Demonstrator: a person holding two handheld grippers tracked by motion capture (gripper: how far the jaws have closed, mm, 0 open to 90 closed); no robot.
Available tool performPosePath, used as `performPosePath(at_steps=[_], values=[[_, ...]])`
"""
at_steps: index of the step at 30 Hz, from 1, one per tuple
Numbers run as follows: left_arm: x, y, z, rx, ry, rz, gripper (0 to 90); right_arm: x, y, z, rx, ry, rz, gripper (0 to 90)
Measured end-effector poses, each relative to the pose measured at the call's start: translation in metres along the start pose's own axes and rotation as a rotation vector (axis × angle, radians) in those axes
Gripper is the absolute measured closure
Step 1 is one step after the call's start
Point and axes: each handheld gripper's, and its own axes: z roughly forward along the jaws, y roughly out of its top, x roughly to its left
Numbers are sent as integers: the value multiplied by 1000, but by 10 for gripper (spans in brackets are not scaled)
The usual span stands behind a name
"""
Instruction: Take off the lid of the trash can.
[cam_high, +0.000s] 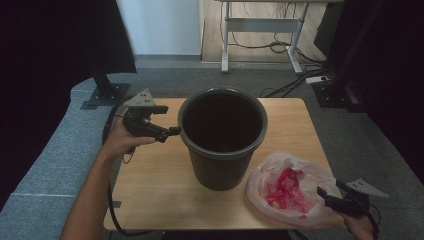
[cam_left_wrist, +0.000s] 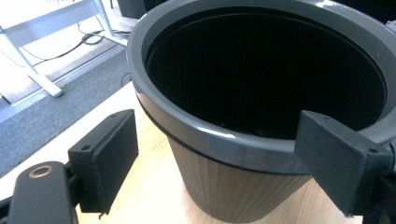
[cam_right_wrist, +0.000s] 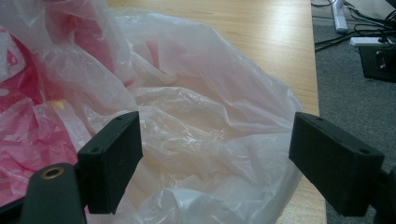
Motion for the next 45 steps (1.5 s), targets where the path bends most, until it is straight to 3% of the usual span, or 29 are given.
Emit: performPosePath(at_steps=[9, 26, 45], values=[[11, 12, 12, 10, 7, -4, 134, 1, 0, 1, -1, -1, -2, 168], [29, 33, 30, 56, -22, -25, 138, 2, 0, 2, -1, 2, -2, 167], [40, 45, 52, 114, -76, 14, 143, 3, 0, 3, 6, 3, -7, 168]])
